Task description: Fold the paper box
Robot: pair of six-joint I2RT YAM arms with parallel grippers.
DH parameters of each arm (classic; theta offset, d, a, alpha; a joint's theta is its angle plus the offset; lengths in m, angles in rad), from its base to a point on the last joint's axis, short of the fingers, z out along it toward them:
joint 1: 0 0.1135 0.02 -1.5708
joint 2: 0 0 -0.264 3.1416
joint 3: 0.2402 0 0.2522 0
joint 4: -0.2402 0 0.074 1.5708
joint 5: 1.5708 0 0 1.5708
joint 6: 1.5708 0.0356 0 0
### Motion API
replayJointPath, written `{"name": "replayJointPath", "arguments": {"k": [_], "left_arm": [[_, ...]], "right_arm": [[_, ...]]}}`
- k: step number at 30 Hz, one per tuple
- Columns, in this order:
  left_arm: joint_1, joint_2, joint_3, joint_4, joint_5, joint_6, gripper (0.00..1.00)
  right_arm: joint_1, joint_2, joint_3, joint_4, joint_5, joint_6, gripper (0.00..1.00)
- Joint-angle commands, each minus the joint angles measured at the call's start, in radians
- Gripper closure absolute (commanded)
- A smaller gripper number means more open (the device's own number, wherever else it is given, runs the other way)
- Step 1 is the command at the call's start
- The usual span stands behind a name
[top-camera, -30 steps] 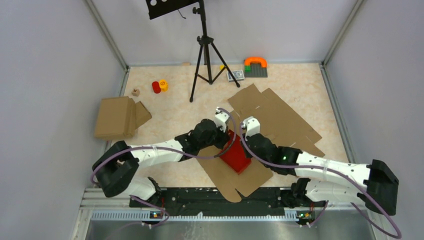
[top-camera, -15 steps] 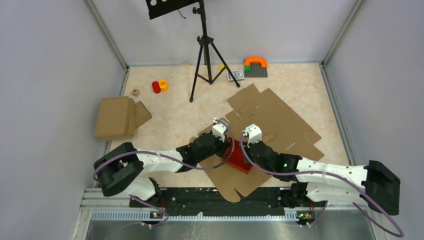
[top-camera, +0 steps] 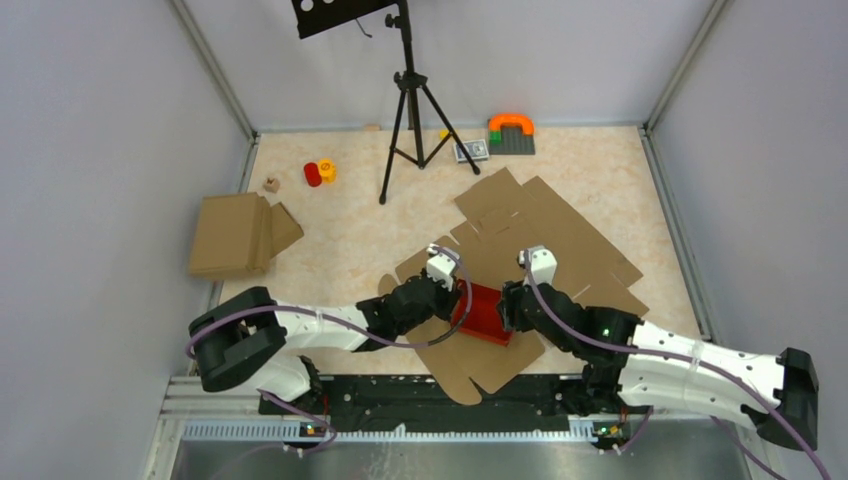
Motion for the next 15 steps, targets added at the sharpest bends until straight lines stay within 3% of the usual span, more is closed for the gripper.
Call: {"name": "replayJointPath", "arguments": {"k": [1,7,11,15], "left_arm": [[-0.026,0.002,0.000,-0.030,-0.022,-0.014,1.00],[-0.036,0.008,0.050,-0.110,-0.049,-0.052,1.00],[-0.053,0.031,0.091,-0.164,-0.088,-0.098,1.00],[-0.060,0.051,0.134,-0.225,-0.120,-0.130,1.00]], "right_arm": [[0.006,0.010,0.034,-0.116,0.036,0.082,0.53],[0.006,0.094,0.061,-0.153,0.058,0.193,0.64],[0.007,0.142,0.061,-0.148,0.099,0.368,0.78],[0.007,0.203,0.078,-0.106,0.127,0.478,0.80]]}}
